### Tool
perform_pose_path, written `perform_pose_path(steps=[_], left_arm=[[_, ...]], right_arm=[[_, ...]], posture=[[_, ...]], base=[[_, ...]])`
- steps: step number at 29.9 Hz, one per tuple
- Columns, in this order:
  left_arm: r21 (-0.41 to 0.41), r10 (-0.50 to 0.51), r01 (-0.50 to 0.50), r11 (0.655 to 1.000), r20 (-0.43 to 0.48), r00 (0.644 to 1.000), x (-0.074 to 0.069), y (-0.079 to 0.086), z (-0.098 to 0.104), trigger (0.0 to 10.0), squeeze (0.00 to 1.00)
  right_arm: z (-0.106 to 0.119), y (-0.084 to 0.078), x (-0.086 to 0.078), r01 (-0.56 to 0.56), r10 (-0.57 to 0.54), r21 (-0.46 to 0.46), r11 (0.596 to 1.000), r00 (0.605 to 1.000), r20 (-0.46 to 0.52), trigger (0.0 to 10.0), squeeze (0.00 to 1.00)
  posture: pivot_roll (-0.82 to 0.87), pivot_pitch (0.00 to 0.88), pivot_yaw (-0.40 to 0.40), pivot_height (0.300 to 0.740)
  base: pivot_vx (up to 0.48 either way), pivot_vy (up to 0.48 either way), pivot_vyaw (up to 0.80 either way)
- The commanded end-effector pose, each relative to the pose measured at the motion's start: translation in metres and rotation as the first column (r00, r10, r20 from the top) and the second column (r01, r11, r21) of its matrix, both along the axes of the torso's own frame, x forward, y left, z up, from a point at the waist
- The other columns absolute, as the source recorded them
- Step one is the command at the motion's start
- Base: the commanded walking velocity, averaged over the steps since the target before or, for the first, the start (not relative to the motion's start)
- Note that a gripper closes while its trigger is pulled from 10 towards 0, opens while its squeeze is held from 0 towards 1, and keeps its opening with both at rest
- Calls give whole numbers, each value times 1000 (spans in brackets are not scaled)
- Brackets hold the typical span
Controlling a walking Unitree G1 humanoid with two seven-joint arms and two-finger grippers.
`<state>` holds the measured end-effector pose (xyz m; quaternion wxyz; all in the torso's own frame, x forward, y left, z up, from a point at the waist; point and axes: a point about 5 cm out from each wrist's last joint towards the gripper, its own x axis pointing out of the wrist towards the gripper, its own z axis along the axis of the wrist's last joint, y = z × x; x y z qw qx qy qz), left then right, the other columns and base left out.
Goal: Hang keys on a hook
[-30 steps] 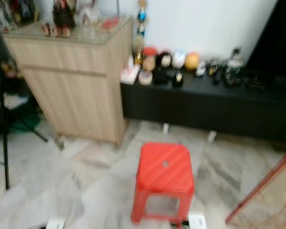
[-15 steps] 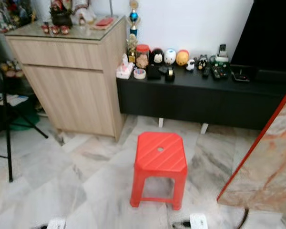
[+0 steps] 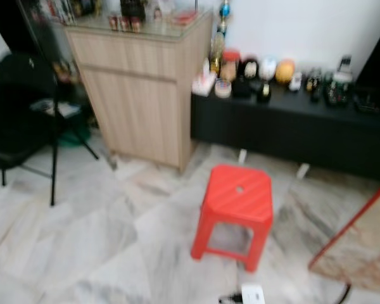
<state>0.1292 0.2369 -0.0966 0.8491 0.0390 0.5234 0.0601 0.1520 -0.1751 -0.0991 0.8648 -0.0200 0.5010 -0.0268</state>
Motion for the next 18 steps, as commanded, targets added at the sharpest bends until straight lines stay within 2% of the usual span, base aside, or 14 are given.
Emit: perform_pose_path(steps=[1, 7, 15, 18], left_arm=[[-8, -21, 22, 1000, 14, 1000, 5, -5, 0, 10000, 0], [-10, -26, 26, 1000, 14, 1000, 6, -7, 0, 10000, 0], [-13, -39, 39, 999, 15, 999, 7, -10, 0, 10000, 0], [-7, -48, 49, 999, 13, 999, 7, -9, 0, 10000, 0]], right_arm=[[-3, -9, -10, 16, -16, -18, 1000, 1000, -21, 10000, 0], [-2, -11, -7, 23, -23, -8, 1000, 1000, -10, 10000, 0], [6, -10, 12, 12, -12, -11, 1000, 1000, 20, 10000, 0], [7, -12, 15, 11, -11, -12, 1000, 1000, 23, 10000, 0]], posture=[[46, 0, -72, 740], [46, 0, -72, 740], [46, 0, -72, 740], [47, 0, -72, 740]], base=[[0, -375, 0], [0, -374, 0], [0, -375, 0], [0, -369, 0]])
